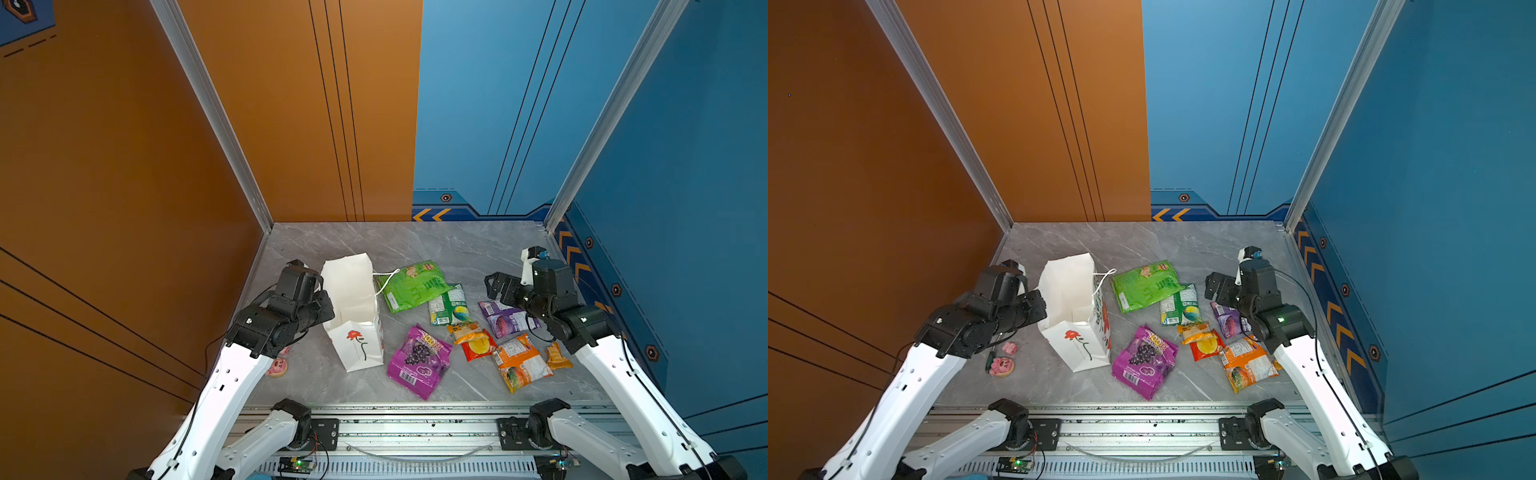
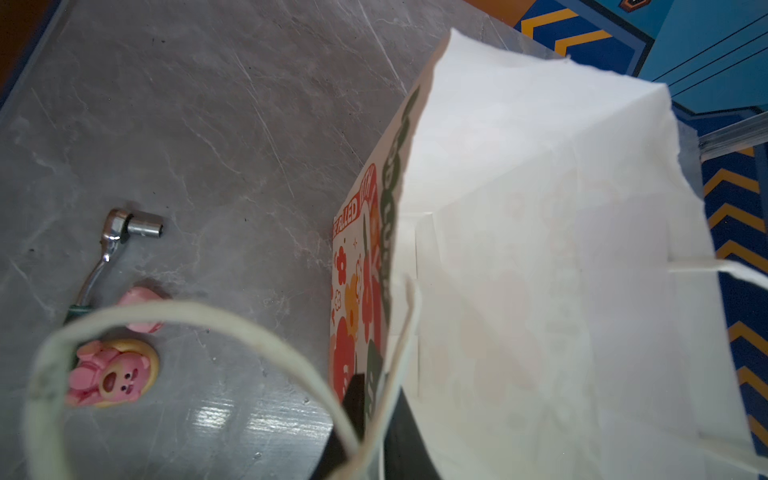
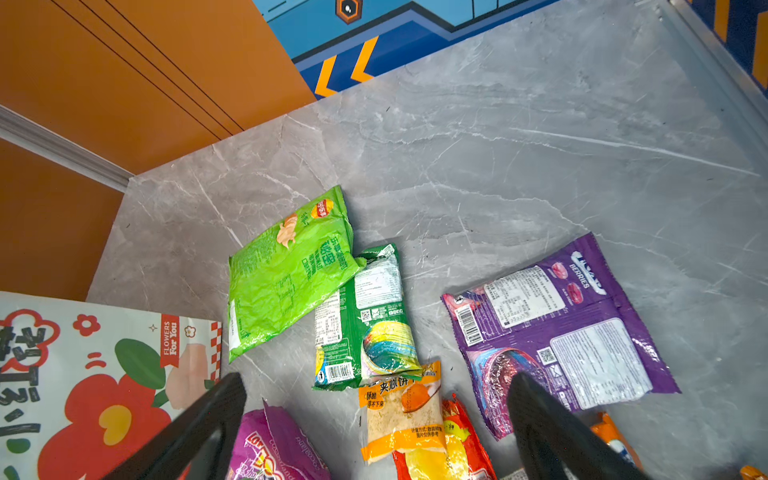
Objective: Place the snacks into the paper bag
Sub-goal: 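Grasp paper bag edge with left gripper while right grasps green Lay's bag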
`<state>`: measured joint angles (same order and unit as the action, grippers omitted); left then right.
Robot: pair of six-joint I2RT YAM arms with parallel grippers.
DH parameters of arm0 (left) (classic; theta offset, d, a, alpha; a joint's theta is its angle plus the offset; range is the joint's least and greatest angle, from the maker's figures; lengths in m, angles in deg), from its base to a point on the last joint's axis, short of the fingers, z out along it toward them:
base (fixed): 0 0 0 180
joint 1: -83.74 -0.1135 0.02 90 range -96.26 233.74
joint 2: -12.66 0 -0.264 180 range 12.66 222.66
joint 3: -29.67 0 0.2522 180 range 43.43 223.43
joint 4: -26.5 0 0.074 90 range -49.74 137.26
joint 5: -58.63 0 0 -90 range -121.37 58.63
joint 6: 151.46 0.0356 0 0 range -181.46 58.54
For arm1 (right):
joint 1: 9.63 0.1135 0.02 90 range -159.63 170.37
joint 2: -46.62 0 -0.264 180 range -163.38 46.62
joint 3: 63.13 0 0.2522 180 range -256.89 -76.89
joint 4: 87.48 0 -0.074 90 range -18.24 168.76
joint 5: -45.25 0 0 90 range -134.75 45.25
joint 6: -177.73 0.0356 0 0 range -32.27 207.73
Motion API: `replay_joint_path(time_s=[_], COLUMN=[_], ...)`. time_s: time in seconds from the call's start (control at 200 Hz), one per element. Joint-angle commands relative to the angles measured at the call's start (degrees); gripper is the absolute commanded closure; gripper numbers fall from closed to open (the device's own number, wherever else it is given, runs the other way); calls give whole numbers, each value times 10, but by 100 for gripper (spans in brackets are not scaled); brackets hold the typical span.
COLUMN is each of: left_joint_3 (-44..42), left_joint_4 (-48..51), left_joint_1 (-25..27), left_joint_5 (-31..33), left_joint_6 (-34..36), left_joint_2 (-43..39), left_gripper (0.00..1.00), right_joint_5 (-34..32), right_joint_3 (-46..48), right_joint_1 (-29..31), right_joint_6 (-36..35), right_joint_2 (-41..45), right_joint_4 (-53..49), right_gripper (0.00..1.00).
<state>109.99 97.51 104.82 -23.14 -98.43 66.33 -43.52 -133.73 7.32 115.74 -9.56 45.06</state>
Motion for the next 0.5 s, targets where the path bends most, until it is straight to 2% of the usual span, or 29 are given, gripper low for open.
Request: replay_joint_path(time_s=[0.0,0.135,0.265,0.49], left_joint_3=[2,-21,-33,-60], left_joint_4=[-5,-46,-78,-106], left_joint_1=[-3,-31,-69,-101], left_joint_5=[42,49,35,-12], left_joint_6=[5,21,65,139], left_joint_2=[-23,-87,-137,-179], left_gripper=[94,100,100,100], right_joint_5=[-2,3,18,64], right_joint_3=[-11,-13,-40,-155], right_joint_1=[15,23,22,13], right_joint_6=[-3,2,-12,-41], right_joint_2=[-21,-64,-132,-311], right_joint_4=[-5,9,14,15], right_gripper=[0,0,0,0])
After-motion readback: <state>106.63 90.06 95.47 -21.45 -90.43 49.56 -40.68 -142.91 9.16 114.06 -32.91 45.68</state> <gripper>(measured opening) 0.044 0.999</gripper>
